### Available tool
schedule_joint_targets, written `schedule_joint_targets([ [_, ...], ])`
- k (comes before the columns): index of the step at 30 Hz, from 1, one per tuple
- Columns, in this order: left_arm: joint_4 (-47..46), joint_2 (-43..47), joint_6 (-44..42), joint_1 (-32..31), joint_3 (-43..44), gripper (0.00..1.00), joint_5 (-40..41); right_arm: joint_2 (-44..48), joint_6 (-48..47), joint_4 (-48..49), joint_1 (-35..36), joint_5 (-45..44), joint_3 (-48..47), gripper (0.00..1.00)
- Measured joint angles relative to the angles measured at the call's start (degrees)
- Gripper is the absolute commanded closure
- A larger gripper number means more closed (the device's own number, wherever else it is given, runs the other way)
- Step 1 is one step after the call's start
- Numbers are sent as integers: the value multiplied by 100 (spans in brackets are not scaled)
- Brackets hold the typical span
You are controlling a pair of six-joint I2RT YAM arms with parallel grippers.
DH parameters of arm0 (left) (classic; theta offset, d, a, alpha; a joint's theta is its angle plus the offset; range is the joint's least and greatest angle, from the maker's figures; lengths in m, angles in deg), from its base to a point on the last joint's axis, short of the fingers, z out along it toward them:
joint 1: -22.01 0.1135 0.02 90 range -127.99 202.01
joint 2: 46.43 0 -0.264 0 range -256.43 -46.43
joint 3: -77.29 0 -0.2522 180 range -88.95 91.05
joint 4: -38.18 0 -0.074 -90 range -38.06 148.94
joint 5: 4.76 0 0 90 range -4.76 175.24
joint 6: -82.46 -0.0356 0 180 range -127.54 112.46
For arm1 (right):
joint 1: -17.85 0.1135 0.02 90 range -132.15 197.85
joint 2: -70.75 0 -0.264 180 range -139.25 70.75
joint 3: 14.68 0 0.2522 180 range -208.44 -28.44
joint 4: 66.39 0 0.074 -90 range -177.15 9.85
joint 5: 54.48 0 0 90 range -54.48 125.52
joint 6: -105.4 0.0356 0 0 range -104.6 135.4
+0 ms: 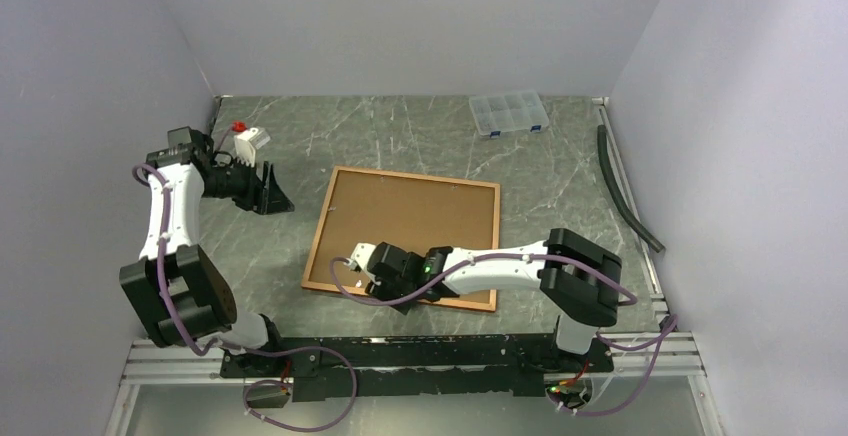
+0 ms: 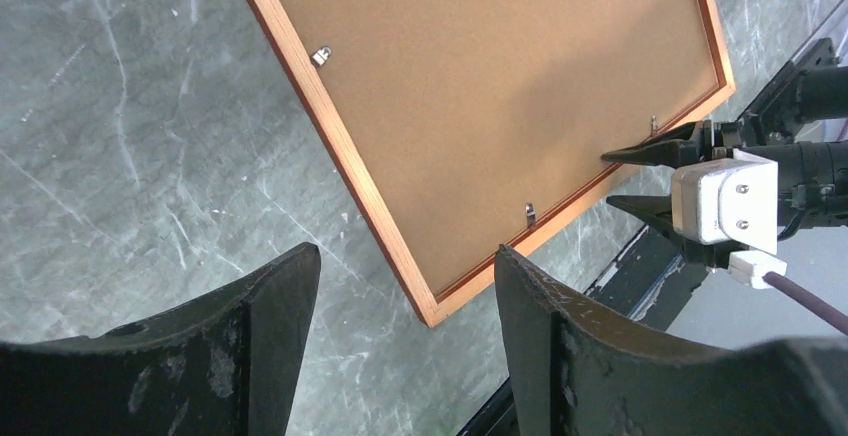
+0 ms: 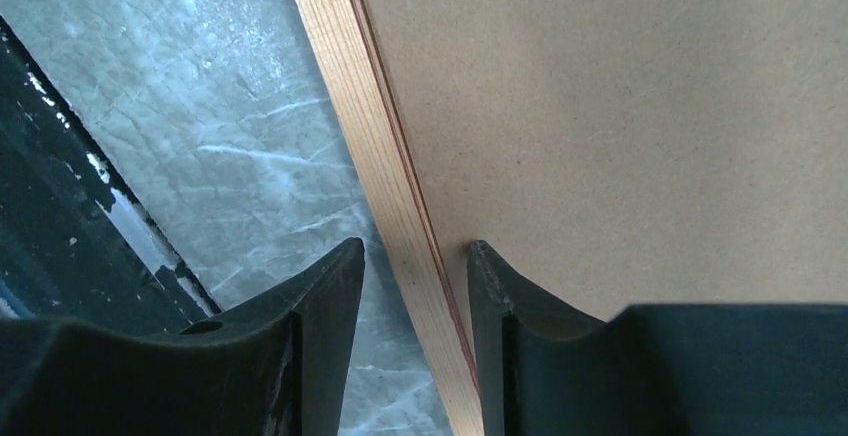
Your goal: Put the photo into the frame
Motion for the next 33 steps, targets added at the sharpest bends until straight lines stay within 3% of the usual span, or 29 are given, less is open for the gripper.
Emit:
schedule_joint_targets([
  [2, 4, 219, -26, 9, -26, 29, -20, -9, -42, 59, 79, -168, -4, 57],
  [8, -33, 616, -22, 26, -173, 26, -68, -68, -160, 136, 260, -531, -4, 77],
  [17, -61, 1436, -680, 31, -826, 25, -57, -63, -323, -35, 315, -610, -153, 88],
  [26, 1021, 3346, -3593, 39, -1814, 25, -90, 481, -269, -380, -258, 367, -1012, 93],
  [33, 1523, 4227, -5777, 42, -1963, 14, -306, 654, -162, -704, -916, 1355, -1941, 93],
])
